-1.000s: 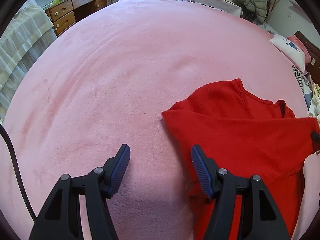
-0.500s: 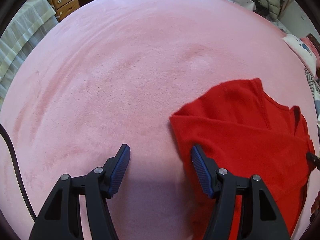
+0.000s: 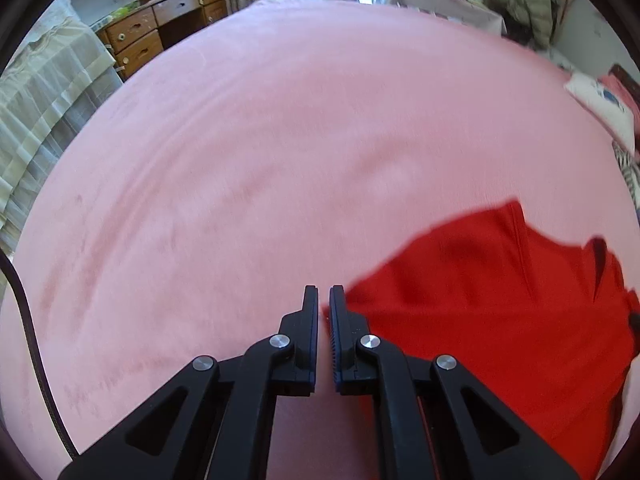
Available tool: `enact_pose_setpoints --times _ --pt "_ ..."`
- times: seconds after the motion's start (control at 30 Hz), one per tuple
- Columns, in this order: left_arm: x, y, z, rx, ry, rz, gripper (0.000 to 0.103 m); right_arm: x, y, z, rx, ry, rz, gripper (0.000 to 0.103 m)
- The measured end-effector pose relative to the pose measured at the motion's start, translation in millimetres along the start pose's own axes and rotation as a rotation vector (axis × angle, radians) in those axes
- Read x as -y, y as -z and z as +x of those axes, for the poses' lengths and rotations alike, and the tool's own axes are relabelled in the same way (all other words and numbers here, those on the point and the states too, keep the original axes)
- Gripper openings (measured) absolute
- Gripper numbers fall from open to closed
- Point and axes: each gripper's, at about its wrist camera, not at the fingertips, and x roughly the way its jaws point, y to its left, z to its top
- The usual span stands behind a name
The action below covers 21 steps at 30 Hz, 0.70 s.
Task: Fold small clothes
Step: 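Grasp the folded shirt edge with the right tool, then close the left tool on the shirt side edge while the right tool keeps holding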
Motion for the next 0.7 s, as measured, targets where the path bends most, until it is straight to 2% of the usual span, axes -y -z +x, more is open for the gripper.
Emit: enact_pose_setpoints --times 0.13,0.2,0.27,0.3,0.33,0.47,0.57,0.6,0.63,0.7 --pt "-10.1 -12.4 6.8 -0.019 -0.003 -0.018 0.004 -1.7 0.2 3.8 -0.007 0.011 -0.009 0.01" --pt "-19.4 -10.5 11.6 -0.077 0.089 -0.041 0.005 -1.3 1.5 5.2 -0.025 0.002 -0.005 0.01" --pt "-27.4 -8.3 16.2 -0.117 0.148 -0.055 0.011 -2.5 1.4 5.2 -0.031 -0.004 -0.003 0.011" --pt "-30.8 -7.4 18.4 -0.132 0.164 -0.058 0.019 -2.3 2.2 3.2 -0.027 -0.004 -0.004 0.011" --pt "-33.0 -7.1 20.2 -0.143 0.179 -0.065 0.023 -2.5 2.7 0.6 -0.022 -0.005 -0.004 0.011" --pt "-45.0 -4.6 26.0 -0.192 0.302 -0.094 0.027 -5.9 5.3 -17.6 0.013 -0.016 -0.005 0.011" --pt "-48.4 -2.7 19.7 -0.179 0.373 -0.086 0.044 -14.8 7.3 -33.5 0.044 -0.014 -0.037 0.011" --pt "-49.1 -2.8 18.3 -0.167 0.377 -0.078 0.05 -18.3 8.0 -39.2 0.057 -0.015 -0.05 0.011" --pt "-49.4 -3.0 17.7 -0.157 0.373 -0.068 0.052 -21.7 8.3 -44.2 0.067 -0.016 -0.059 0.011" --pt "-46.9 -0.1 20.1 -0.16 0.369 -0.052 0.05 -27.9 9.5 -53.5 0.086 -0.006 -0.077 0.011"
